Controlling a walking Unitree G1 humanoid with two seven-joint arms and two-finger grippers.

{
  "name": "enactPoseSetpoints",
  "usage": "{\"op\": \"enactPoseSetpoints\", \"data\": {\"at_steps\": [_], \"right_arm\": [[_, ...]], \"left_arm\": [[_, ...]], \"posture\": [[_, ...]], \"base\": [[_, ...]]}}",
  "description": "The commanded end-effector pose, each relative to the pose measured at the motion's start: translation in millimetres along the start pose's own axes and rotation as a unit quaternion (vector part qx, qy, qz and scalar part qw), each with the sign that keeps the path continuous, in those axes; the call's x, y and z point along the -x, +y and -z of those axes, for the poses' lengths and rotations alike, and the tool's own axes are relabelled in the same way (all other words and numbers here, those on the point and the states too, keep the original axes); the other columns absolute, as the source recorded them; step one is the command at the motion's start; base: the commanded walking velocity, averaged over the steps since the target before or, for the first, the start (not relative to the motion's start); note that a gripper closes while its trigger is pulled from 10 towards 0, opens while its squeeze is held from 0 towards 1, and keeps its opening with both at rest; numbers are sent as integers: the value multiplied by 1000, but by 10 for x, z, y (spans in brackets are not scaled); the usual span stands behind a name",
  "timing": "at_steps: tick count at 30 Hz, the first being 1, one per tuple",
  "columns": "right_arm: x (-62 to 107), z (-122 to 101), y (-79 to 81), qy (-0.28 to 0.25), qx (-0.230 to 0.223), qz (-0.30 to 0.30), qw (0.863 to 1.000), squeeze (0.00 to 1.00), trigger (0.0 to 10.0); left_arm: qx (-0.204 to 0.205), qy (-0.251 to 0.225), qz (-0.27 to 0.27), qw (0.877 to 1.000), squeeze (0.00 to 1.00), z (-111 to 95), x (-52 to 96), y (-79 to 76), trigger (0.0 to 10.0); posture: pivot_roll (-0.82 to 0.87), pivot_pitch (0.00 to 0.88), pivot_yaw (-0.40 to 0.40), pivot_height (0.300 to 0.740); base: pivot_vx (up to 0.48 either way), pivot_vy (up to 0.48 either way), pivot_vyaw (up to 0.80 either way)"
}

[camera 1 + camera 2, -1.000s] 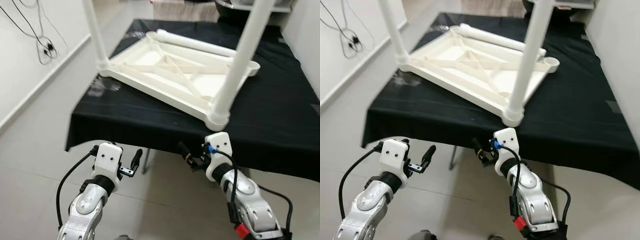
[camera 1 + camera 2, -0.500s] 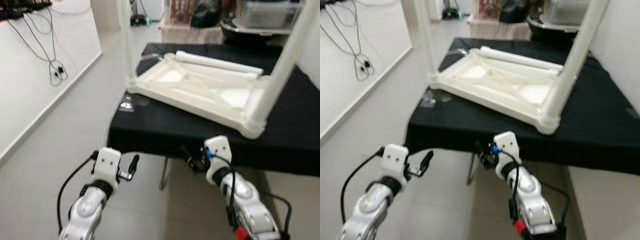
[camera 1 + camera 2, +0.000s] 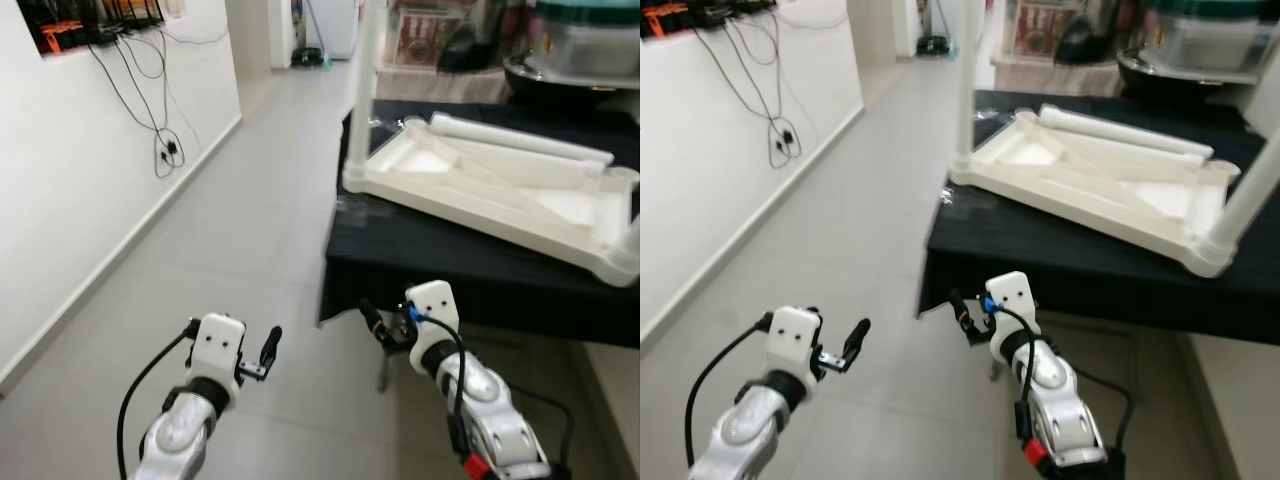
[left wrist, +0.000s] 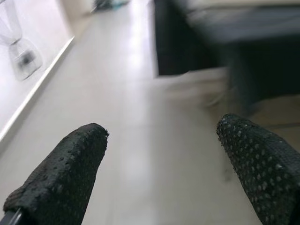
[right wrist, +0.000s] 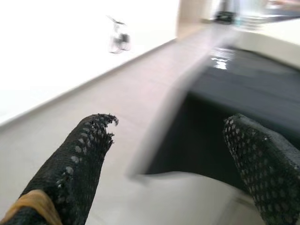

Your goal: Building children table

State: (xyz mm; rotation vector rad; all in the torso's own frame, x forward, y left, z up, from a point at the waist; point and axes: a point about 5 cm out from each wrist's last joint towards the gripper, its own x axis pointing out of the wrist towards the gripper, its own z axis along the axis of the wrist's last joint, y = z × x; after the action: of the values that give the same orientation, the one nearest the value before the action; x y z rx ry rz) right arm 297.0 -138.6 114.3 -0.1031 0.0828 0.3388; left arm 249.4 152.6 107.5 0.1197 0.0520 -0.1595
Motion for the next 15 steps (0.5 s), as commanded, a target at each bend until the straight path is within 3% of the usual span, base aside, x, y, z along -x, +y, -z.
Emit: {"op": "enactPoseSetpoints", "data": {"at_steps": [1,6,13,15], "right_arm": [[-4,16,19,1,3,-7,1000,0,10000],[-10,19,41,-1,0,-16,1000,0,10000],[6,-13,138,-18,20,-63,998,0,10000],[17,-29,132,-29,7,-65,997,0,10000]], "left_arm": [[6,11,-8,1000,0,37,1,29,10000],[8,-1,7,1000,0,8,5,9,10000],[-2,0,10,1000,0,13,12,-4,10000],[-2,0,11,1000,0,12,11,-4,10000]], "posture": [[3,54,-26,740],[4,60,-21,740],[8,68,-18,740],[8,70,-18,740]], "base": [[0,0,0],[0,0,0],[365,0,735],[364,0,0]]}}
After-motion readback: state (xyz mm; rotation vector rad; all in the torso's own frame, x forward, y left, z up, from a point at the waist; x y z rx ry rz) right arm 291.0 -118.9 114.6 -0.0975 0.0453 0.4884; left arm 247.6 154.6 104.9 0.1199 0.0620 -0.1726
